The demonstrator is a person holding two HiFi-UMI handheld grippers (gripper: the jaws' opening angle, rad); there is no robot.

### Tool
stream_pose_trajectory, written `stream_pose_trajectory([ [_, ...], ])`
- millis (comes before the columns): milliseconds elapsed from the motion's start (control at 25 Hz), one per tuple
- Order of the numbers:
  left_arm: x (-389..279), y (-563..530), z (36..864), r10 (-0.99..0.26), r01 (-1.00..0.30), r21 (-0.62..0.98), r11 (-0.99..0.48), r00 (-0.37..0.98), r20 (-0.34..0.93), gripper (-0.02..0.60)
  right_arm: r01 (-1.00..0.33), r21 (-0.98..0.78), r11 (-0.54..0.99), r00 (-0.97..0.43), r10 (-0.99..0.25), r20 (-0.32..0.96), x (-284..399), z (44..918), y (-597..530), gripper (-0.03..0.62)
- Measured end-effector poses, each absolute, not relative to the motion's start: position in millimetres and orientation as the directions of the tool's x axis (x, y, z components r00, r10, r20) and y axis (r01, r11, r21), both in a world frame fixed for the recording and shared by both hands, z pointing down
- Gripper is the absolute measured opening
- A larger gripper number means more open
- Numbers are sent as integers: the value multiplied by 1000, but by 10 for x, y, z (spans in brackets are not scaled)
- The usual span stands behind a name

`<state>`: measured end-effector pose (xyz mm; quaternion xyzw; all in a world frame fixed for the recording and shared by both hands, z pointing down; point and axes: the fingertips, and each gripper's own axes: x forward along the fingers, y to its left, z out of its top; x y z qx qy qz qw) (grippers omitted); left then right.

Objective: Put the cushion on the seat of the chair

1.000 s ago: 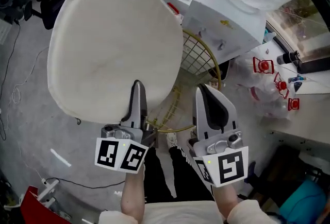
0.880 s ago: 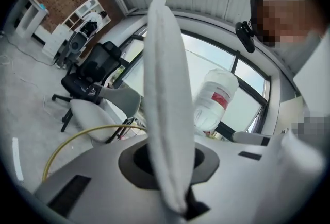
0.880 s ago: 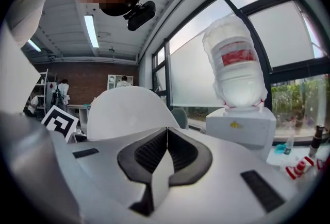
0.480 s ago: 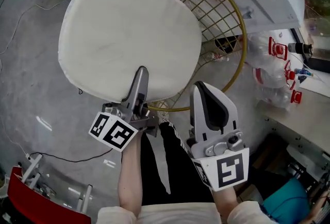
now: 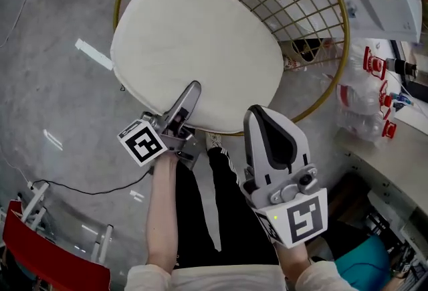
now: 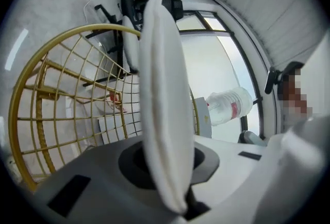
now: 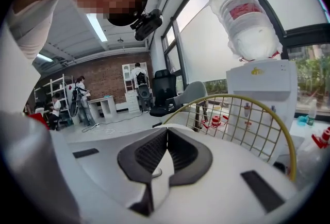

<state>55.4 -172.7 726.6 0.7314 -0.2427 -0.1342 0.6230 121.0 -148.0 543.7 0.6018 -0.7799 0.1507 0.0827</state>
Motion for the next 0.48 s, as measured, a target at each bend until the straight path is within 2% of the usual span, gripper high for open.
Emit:
stream_pose_trajectory([
  [200, 522, -1608, 7679, -474, -177, 984, -26, 869, 144, 55, -952, -139, 271, -303, -897, 323, 1083, 5546, -1450, 17],
  [360, 515, -1497, 7987, -443, -151, 982, 114, 877, 187, 55, -939, -169, 299, -340, -881, 329, 1012, 5619, -1465, 17],
  [480, 497, -1544, 8116, -433, -140, 983, 118, 884, 178, 55, -927, -212, 308, -365, -870, 332, 931, 5646, -1450, 17],
])
